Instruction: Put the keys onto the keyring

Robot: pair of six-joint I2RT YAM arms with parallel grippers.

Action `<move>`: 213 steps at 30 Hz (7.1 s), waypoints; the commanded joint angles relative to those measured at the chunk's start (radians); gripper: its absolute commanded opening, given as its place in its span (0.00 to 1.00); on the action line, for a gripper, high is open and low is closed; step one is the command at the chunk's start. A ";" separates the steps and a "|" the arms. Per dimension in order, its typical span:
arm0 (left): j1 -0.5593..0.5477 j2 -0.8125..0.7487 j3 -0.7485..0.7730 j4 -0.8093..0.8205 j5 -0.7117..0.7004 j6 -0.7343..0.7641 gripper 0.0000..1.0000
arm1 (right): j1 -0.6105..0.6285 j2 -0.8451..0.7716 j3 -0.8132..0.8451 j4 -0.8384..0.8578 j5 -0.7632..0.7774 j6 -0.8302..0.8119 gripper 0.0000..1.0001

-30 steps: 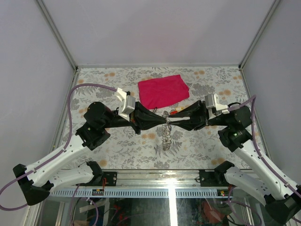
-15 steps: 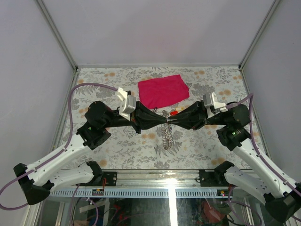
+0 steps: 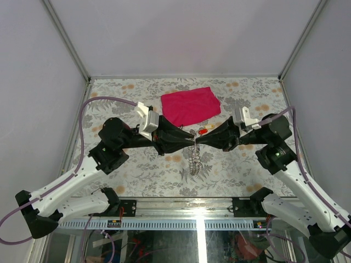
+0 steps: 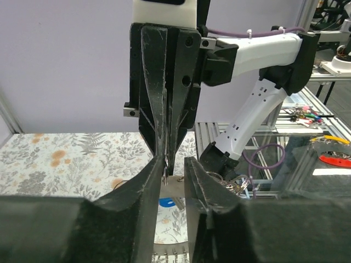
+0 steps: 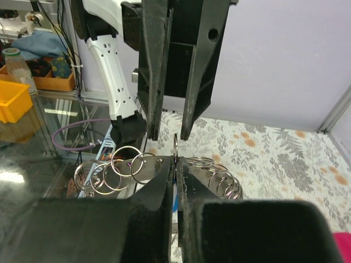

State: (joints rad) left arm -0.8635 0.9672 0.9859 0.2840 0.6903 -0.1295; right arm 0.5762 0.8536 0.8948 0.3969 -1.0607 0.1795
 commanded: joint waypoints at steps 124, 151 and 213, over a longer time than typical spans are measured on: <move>-0.002 -0.021 0.006 -0.386 0.036 0.272 0.27 | 0.383 0.484 0.850 -1.501 0.607 -0.491 0.00; -0.002 0.018 0.020 -0.400 0.053 0.298 0.09 | 0.383 0.477 0.829 -1.468 0.579 -0.486 0.00; 0.080 -0.062 -0.083 -0.139 -0.150 0.047 0.00 | 0.302 0.227 0.585 -0.973 0.980 -0.020 0.39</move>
State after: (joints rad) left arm -0.8394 0.9279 0.9226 -0.0299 0.5350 0.0010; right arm 0.9409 1.1019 1.4891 -0.7147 -0.1089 0.0002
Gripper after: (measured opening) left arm 0.011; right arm 0.392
